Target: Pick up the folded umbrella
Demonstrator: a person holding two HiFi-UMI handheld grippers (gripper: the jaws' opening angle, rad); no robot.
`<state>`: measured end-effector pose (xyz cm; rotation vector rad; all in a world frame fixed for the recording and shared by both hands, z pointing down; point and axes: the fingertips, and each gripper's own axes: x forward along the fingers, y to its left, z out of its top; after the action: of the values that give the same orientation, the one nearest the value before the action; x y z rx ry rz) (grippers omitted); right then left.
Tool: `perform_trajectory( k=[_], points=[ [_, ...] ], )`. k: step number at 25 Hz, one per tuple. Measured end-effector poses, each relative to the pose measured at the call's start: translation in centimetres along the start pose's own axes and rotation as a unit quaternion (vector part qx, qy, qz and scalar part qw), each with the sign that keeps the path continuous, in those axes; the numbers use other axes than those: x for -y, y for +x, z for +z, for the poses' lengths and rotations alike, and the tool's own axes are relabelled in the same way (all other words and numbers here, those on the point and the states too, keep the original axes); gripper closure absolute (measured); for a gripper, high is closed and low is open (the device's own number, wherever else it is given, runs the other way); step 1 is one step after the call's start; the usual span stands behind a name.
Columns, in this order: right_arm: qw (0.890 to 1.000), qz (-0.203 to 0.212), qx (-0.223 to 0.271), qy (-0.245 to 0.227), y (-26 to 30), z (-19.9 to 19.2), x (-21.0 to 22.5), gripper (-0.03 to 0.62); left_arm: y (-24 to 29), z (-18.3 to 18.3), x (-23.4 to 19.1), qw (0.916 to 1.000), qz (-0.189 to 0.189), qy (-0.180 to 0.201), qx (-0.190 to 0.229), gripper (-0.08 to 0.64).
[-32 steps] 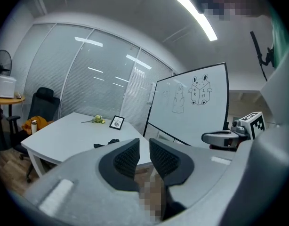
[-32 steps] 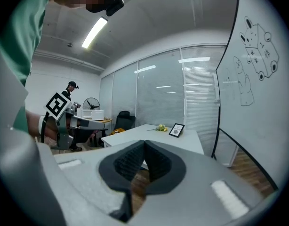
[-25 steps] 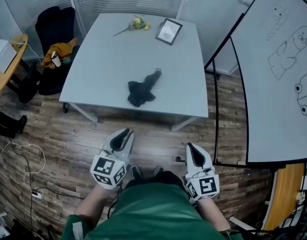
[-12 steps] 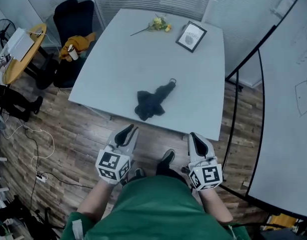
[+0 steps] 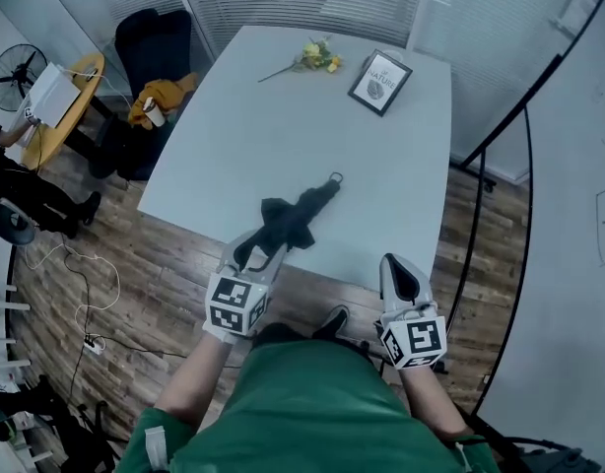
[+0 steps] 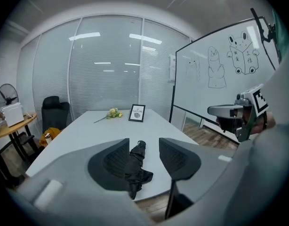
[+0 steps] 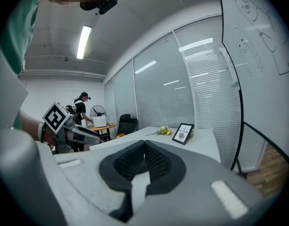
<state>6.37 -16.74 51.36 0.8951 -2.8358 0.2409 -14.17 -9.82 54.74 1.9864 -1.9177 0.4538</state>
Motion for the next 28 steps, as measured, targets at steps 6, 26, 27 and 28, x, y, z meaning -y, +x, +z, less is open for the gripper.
perform_trajectory(
  k=[6,26,27,28],
  points=[
    [0.999,-0.041,-0.007,0.001,-0.4,0.3,3.1,0.589,5.9,-1.6,-1.5,0.996,-0.003,0.058,-0.068,0.337],
    [0.967,-0.251,-0.036,0.033,-2.9,-0.5,4.0,0.589,20.4,-15.1,-4.1,0.9268,-0.15,0.088,-0.333,0.227],
    [0.964,-0.26,-0.037,0.038,-3.2,-0.6,4.2,0.589,20.7,-15.5,-3.9,0.923,-0.151,0.088,-0.343,0.227],
    [0.962,-0.268,-0.038,0.043,-3.4,-0.8,4.3,0.589,20.9,-15.9,-3.8,0.9195,-0.149,0.094,-0.351,0.225]
  ],
)
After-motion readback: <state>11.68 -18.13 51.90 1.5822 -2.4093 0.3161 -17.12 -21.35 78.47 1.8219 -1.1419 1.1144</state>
